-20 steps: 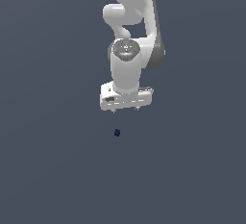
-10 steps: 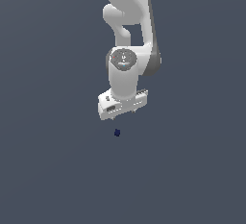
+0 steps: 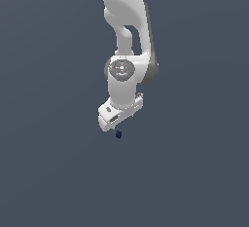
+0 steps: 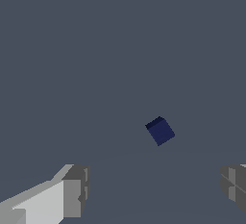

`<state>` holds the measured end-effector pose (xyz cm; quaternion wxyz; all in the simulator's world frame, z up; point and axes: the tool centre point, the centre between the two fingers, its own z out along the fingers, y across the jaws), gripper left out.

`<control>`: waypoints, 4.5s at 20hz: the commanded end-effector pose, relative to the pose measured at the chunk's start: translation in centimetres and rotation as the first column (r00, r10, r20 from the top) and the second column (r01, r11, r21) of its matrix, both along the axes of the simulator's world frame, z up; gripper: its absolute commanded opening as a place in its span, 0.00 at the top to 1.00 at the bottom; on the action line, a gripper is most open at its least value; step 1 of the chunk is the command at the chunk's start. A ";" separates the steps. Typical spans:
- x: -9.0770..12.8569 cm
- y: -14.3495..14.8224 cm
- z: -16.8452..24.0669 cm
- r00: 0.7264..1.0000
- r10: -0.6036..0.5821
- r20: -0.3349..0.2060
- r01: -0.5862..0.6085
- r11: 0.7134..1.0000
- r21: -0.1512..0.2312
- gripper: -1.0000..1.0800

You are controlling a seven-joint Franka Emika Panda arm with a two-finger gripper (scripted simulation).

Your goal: Pick up the object and move it to a goal position.

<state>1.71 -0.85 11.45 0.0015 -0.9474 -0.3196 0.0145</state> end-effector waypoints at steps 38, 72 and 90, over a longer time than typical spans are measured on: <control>2.0 -2.0 -7.0 0.837 0.546 0.028 -0.546 0.837 0.007 0.04; 0.4 -2.3 -6.8 0.836 0.548 0.028 -0.549 0.836 0.006 1.00; -6.3 -3.4 7.0 0.835 0.549 0.026 -0.549 0.836 0.004 1.00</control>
